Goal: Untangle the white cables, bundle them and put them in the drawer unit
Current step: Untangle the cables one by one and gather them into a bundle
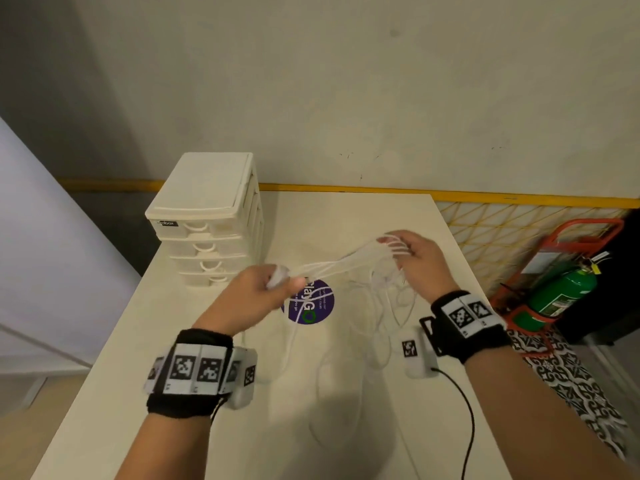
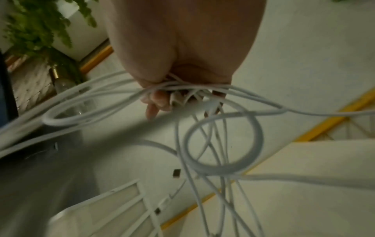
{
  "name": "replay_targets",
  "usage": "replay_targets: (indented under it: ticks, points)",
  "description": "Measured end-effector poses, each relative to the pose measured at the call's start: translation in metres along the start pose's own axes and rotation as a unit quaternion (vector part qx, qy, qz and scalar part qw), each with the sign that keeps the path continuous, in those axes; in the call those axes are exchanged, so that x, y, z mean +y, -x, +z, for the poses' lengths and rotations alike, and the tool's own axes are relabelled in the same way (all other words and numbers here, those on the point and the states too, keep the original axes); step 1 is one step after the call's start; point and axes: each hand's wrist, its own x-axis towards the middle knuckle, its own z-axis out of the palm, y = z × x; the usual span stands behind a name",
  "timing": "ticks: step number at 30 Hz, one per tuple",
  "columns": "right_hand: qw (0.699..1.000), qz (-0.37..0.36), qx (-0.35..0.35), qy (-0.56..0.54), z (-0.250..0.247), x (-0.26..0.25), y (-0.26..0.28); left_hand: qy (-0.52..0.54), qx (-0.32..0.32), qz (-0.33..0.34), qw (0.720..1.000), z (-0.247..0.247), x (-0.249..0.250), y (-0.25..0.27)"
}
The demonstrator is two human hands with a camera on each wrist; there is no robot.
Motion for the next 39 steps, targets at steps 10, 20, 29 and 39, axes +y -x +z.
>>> replay_targets:
  ticks: [10, 20, 29, 39]
  points:
    - [0.945, 0.017, -0.107, 0.307, 0.011, 0.028, 0.001, 0.385, -0.219, 0.026, 0.896, 0.05, 0.043, 0.0]
    - [0.939, -0.001, -0.18, 0.293, 0.084, 0.032, 0.054, 0.728, -0.072, 0.0, 0.682, 0.052, 0.057, -0.039]
    - [0.92, -0.02, -0.149, 0.361, 0.086, 0.04, 0.06, 0.796, -0.154, 0.024, 0.585, 0.055, 0.063, -0.04]
    - [0.917, -0.089, -0.188, 0.339, 0.075, 0.025, 0.065, 0.624, 0.068, 0.067, 0.776, 0.041, 0.056, -0.044]
